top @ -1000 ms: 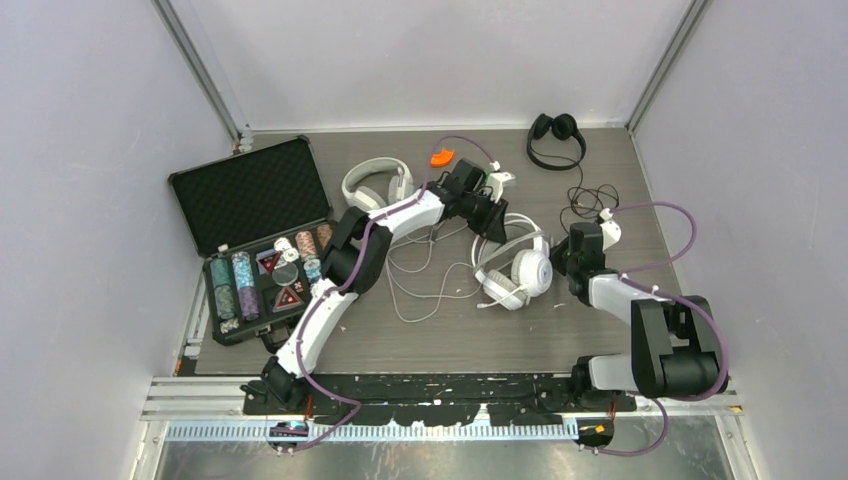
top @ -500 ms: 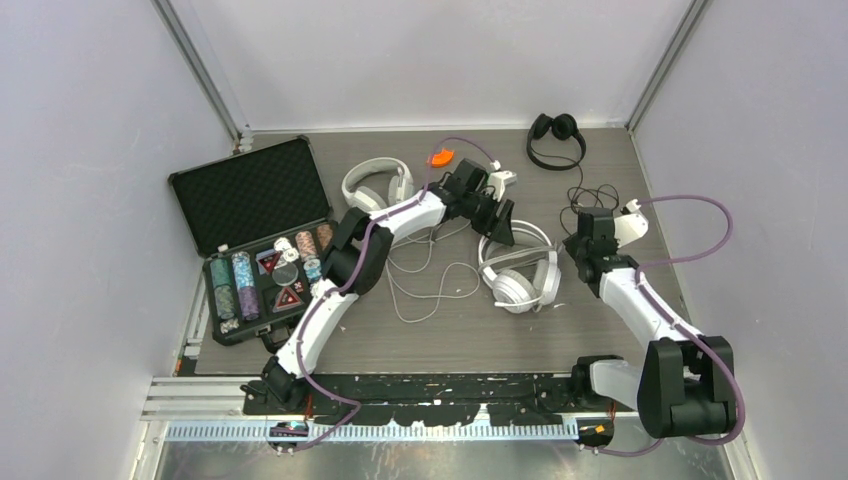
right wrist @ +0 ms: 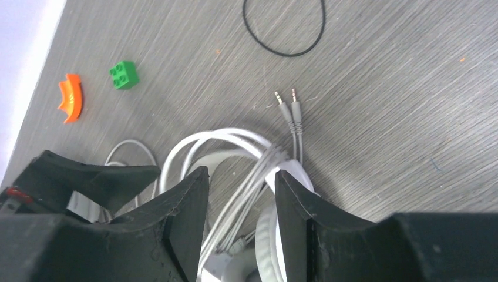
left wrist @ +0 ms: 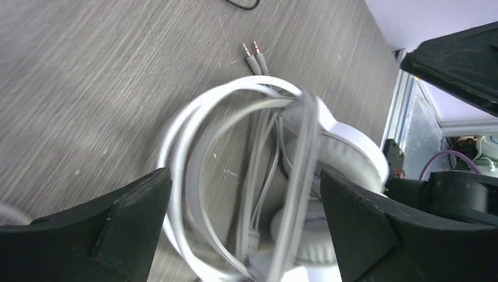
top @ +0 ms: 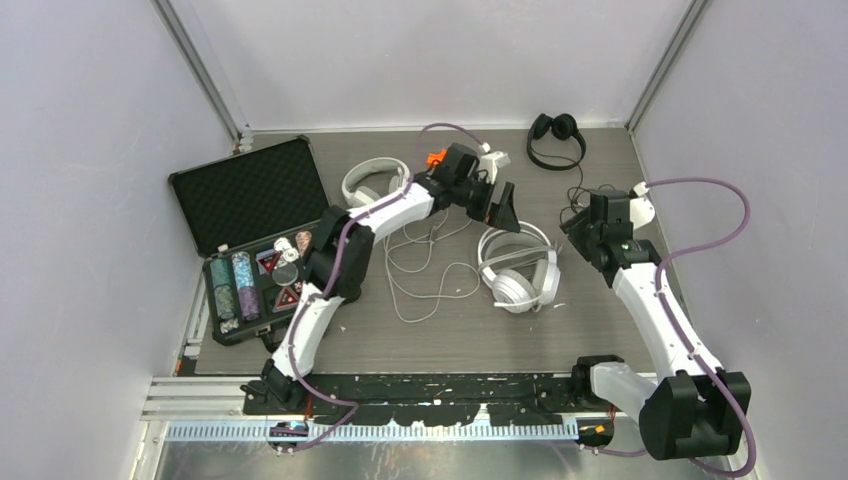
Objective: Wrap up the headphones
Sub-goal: Place the headphones at the center of the board.
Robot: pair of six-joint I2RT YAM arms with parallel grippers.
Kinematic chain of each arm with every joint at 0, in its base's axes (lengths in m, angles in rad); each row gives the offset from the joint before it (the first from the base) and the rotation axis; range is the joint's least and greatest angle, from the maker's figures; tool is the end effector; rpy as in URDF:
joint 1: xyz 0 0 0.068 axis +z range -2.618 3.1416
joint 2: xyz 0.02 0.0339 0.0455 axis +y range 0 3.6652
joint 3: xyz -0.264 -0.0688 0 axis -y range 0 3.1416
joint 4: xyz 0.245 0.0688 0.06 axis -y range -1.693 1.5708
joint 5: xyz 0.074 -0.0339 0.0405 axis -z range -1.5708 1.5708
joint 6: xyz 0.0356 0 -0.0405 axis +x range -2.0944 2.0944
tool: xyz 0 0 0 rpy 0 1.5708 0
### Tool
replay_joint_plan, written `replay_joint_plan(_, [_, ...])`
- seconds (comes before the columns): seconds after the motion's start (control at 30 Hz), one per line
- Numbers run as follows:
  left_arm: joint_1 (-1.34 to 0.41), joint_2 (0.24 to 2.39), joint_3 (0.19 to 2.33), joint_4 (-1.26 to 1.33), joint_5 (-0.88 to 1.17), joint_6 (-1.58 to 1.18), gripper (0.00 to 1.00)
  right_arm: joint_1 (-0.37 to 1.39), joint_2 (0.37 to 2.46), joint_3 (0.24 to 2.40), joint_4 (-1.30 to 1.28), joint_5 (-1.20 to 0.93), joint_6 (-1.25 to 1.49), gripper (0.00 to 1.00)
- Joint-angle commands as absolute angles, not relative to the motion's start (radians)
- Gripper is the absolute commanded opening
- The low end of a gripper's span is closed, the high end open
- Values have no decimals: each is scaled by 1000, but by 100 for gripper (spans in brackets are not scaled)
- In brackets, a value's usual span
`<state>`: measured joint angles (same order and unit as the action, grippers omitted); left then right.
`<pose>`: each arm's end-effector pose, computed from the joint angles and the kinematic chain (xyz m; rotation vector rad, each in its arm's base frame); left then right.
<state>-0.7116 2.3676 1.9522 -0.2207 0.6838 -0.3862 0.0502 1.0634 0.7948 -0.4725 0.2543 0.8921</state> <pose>0.3934 -0.3690 0.1937 0.7950 2.2446 -1.3286 0.2240 0.0023 0.2639 1.0521 2.0347 0.1967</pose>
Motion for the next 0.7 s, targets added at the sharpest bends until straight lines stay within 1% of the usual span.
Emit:
replay_joint_plan(0.0, [-646,2165,1854,-199,677,-401,100,49,1044,882,-544,128,833,50])
replay_joint_plan(0.07, [-626,2114,1792,-209,639,-387,100,50,1074,916,-530,52,802,49])
replay_joint_plan(0.23, [-596,2033,1684,-256,635,-362,100,89,1219,1016,-494,-38,749,42])
replay_joint_plan(0.4, [-594,1918,1580,-344,598,-312,100,194,1423,1137,-511,65,665,38])
replay_joint_plan(0.5, [-595,1855,1560,-486,542,-248,100,237,1540,1209,-549,95,633,37])
replay_joint_plan(0.67, [-604,1719,1499,-628,489,-196,100,248,1660,1210,-576,163,630,36])
